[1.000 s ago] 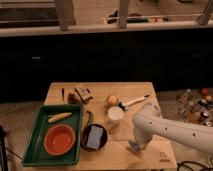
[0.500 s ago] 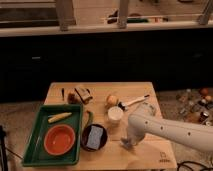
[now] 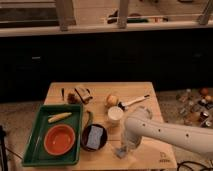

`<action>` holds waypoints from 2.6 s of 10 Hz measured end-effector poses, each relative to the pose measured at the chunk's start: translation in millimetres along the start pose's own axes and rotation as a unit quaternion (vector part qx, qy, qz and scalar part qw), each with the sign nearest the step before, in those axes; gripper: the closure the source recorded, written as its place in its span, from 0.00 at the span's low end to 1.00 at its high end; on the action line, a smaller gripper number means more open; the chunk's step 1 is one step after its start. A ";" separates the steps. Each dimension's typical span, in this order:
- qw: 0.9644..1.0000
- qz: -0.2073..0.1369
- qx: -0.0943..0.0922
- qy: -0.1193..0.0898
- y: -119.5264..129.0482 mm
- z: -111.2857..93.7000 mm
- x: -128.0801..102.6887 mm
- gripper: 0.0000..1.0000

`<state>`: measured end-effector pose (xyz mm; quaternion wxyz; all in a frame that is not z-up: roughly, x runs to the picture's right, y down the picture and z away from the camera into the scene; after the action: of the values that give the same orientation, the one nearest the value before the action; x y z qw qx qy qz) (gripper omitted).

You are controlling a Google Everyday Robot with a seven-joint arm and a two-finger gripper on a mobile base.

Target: Wipe table surface with towel

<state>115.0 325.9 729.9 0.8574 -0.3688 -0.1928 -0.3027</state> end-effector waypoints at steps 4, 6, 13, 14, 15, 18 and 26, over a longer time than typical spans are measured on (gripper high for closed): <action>0.998 0.053 -0.017 0.029 29.9 -6.6 31.8 1.00; 0.995 0.076 -0.015 0.056 30.2 -11.3 48.8 1.00; 0.992 0.077 0.048 0.082 -21.0 -18.5 64.2 1.00; 0.994 0.065 0.051 0.073 -27.8 -16.0 56.9 1.00; 0.995 0.050 0.052 0.062 -34.1 -12.9 47.6 1.00; 0.998 0.011 0.043 0.033 -33.3 -6.7 25.0 1.00; 0.998 0.054 -0.006 0.044 31.4 -5.1 48.7 1.00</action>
<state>172.5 320.9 737.3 0.8781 -0.3700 -0.1327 -0.2729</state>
